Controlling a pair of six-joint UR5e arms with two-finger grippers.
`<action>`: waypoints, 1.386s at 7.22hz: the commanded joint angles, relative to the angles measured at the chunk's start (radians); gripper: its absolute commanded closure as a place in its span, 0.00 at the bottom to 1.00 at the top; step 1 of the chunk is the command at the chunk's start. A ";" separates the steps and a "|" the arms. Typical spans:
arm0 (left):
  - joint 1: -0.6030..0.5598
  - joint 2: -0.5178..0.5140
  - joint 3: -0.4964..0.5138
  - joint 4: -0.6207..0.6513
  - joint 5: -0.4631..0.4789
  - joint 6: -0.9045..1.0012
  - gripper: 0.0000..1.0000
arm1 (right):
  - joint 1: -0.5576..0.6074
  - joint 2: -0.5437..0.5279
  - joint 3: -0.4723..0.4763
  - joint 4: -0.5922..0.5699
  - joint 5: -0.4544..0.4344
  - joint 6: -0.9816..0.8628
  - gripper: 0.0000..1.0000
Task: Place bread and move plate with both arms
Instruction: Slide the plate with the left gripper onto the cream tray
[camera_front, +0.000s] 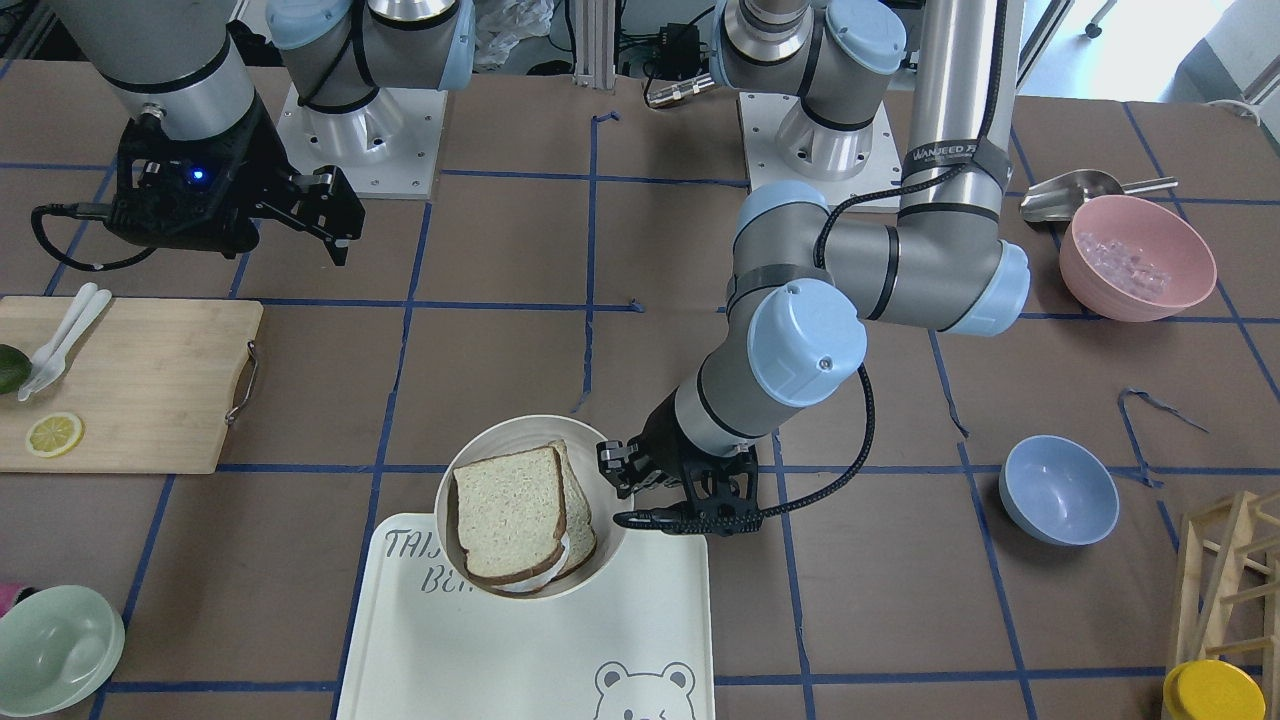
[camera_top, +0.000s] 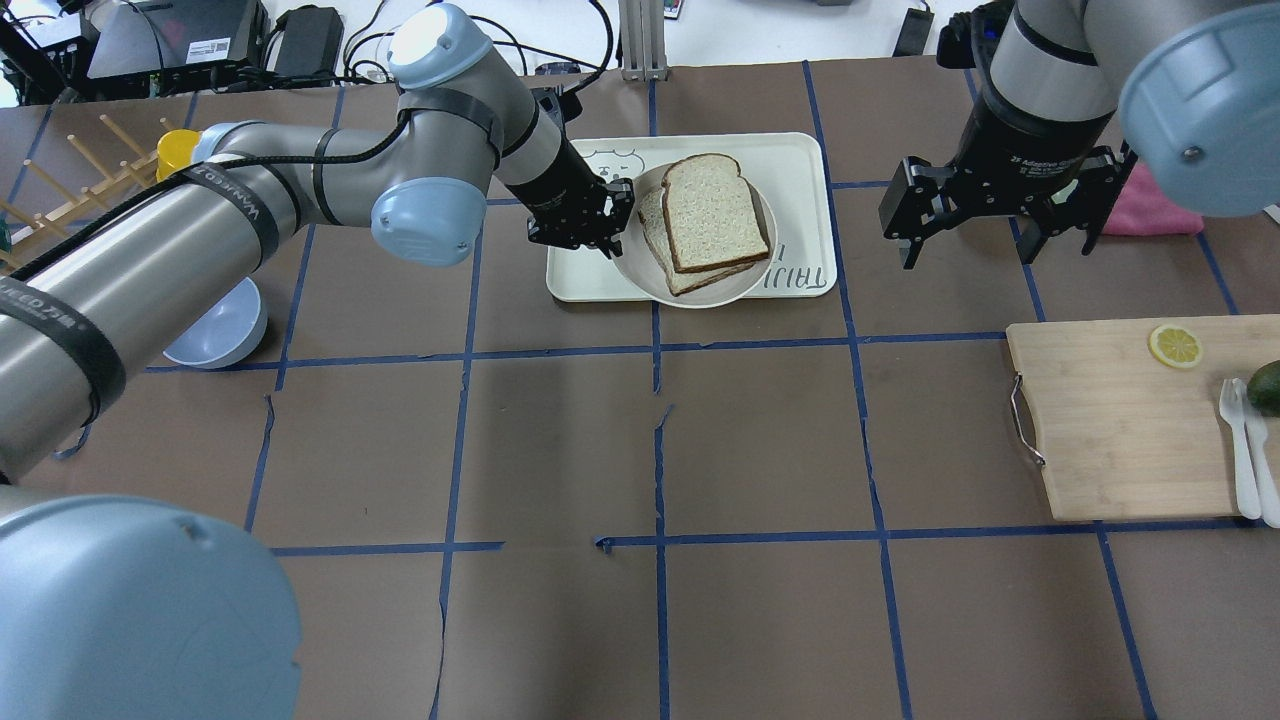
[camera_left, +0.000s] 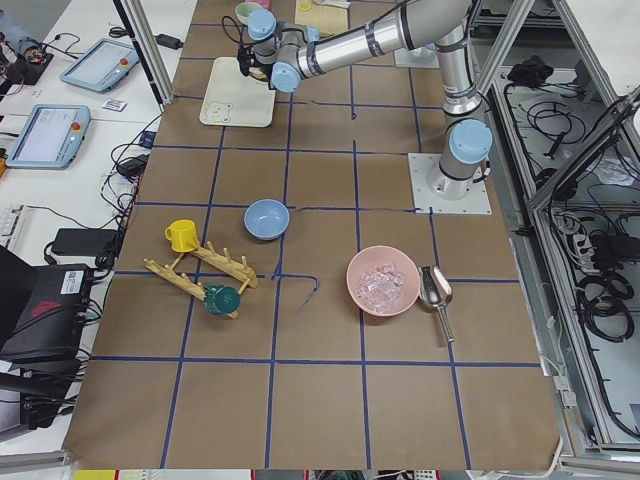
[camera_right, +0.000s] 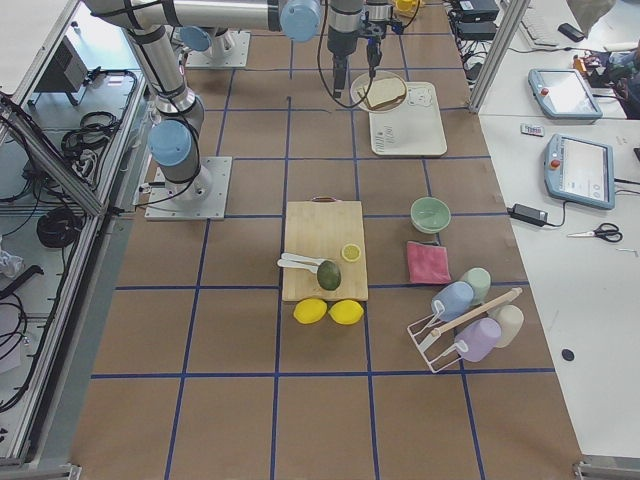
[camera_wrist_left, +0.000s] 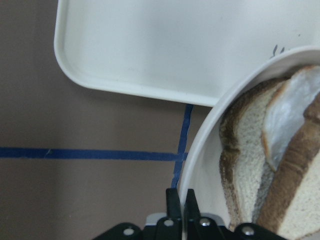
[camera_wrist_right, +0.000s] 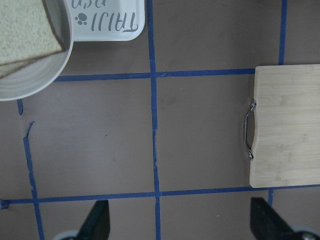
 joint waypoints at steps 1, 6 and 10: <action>0.010 -0.087 0.099 -0.002 0.032 0.065 1.00 | 0.000 0.000 0.000 -0.004 -0.001 0.001 0.00; 0.020 -0.235 0.236 0.003 0.032 0.053 1.00 | 0.000 0.000 -0.002 -0.003 0.002 -0.001 0.00; 0.020 -0.265 0.236 0.014 0.037 0.055 1.00 | 0.002 -0.003 -0.006 0.000 0.014 -0.002 0.00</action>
